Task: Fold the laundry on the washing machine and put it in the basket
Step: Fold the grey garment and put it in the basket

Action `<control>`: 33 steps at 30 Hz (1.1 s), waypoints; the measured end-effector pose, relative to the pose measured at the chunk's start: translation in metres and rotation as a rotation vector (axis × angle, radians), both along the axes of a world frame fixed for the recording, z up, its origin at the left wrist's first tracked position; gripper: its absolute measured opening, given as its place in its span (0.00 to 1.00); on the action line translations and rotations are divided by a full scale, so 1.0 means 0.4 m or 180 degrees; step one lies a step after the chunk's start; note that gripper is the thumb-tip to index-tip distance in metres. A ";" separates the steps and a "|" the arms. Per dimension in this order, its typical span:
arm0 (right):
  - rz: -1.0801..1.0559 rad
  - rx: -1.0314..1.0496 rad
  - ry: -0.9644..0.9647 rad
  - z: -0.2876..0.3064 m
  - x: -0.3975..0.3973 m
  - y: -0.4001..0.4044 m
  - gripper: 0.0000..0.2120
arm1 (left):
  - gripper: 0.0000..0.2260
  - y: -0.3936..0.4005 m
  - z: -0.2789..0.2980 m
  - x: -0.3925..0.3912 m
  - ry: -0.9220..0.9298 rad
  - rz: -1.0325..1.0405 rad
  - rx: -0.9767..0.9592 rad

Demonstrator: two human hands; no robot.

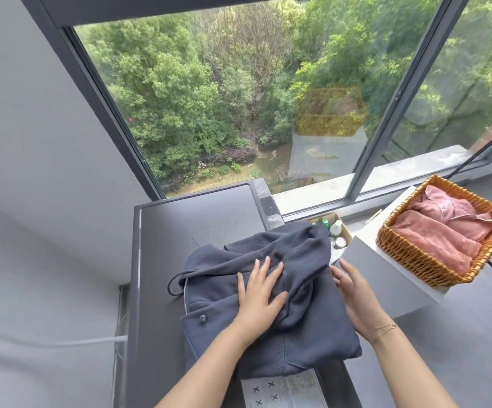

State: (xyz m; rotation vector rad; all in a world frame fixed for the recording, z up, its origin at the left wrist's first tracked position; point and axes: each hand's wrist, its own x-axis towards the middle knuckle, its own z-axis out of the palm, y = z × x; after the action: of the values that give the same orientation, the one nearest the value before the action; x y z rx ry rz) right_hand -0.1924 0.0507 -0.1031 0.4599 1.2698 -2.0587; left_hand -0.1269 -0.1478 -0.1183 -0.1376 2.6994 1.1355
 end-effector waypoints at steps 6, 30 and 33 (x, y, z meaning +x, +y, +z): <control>0.0586 -0.0377 0.0716 0.083 0.015 -0.078 0.28 | 0.23 -0.092 0.171 -0.004 -0.1172 0.1786 0.4757; 0.1084 0.1428 0.3068 0.049 0.202 -0.527 0.32 | 0.27 -0.378 0.114 0.173 -0.0633 0.1849 0.2664; 0.0876 0.1049 0.2445 0.054 0.184 -0.520 0.34 | 0.21 -0.388 0.115 0.147 -0.0675 0.1730 0.1970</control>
State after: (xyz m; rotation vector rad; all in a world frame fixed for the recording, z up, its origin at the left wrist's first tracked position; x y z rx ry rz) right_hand -0.1187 -0.1572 -0.0814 -0.4071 1.9957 -1.8384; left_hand -0.0682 -0.3028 -0.0723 -0.8624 2.0534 1.9147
